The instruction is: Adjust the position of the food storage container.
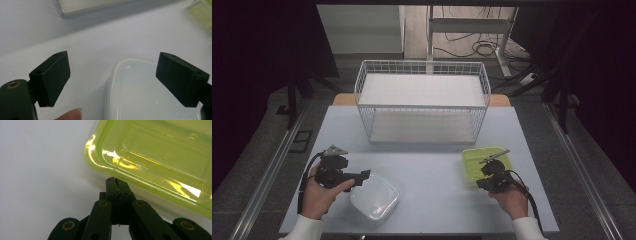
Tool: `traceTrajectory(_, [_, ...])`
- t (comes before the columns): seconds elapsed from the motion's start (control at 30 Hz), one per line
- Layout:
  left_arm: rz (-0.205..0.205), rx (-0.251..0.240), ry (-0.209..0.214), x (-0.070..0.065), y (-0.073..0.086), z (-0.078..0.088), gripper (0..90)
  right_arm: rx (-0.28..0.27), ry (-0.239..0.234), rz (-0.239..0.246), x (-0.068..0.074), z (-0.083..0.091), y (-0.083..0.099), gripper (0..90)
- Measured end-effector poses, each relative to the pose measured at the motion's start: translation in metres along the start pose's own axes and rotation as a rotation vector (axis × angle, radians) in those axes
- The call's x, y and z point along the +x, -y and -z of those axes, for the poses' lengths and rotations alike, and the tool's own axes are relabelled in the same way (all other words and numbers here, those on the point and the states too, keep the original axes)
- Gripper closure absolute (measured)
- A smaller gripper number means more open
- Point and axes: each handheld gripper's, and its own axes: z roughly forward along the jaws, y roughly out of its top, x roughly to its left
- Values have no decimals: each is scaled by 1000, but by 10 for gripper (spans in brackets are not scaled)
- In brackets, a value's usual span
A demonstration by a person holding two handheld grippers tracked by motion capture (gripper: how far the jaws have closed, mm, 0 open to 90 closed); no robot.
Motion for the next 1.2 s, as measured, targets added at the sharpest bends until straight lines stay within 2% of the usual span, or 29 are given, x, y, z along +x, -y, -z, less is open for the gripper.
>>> traceTrajectory(0.17, [3, -8, -4, 2, 0, 2, 120, -23, -13, 0, -1, 3, 0, 892])
traceTrajectory(0.27, [9, -13, -7, 3, 0, 3, 119, -34, -51, -10, -7, 18, 5, 891])
traceTrajectory(0.37, [11, -16, -9, 4, 1, 4, 118, -74, -74, -20, -22, 39, 12, 888])
traceTrajectory(0.4, [11, -16, -10, 4, 1, 5, 118, -74, -74, -20, -22, 39, 12, 888])
traceTrajectory(0.43, [14, -18, -12, 5, 1, 5, 118, -124, -66, -62, -37, 50, 18, 887])
traceTrajectory(0.47, [14, -18, -12, 5, 1, 5, 118, -124, -66, -62, -37, 50, 18, 887])
traceTrajectory(0.5, [15, -19, -13, 5, 0, 4, 118, -160, -30, -117, -53, 56, 24, 885])
traceTrajectory(0.57, [14, -18, -16, 5, 0, 3, 118, -186, 10, -159, -68, 59, 29, 885])
traceTrajectory(0.63, [15, -16, -16, 5, -1, 2, 118, -201, 59, -203, -81, 58, 34, 887])
traceTrajectory(0.67, [15, -16, -16, 5, -1, 2, 118, -201, 59, -203, -81, 58, 34, 887])
traceTrajectory(0.7, [15, -14, -16, 5, -1, 2, 118, -217, 108, -243, -92, 57, 38, 890])
traceTrajectory(0.73, [13, -12, -16, 5, -1, 2, 118, -217, 108, -243, -92, 57, 38, 890])
traceTrajectory(0.77, [14, -11, -17, 5, 0, 2, 117, -231, 139, -268, -101, 57, 40, 890])
traceTrajectory(0.8, [14, -11, -17, 5, 0, 2, 117, -231, 139, -268, -101, 57, 40, 890])
traceTrajectory(0.87, [16, -9, -19, 5, 0, 2, 117, -233, 177, -274, -110, 54, 39, 891])
traceTrajectory(0.97, [16, -6, -21, 4, 0, 1, 117, -223, 194, -278, -119, 43, 34, 892])
traceTrajectory(1.03, [13, -3, -23, 4, 0, 0, 117, -191, 221, -242, -122, 31, 25, 892])
traceTrajectory(1.2, [19, -7, -28, 4, 0, 2, 116, -159, 221, -198, -122, 21, 14, 892])
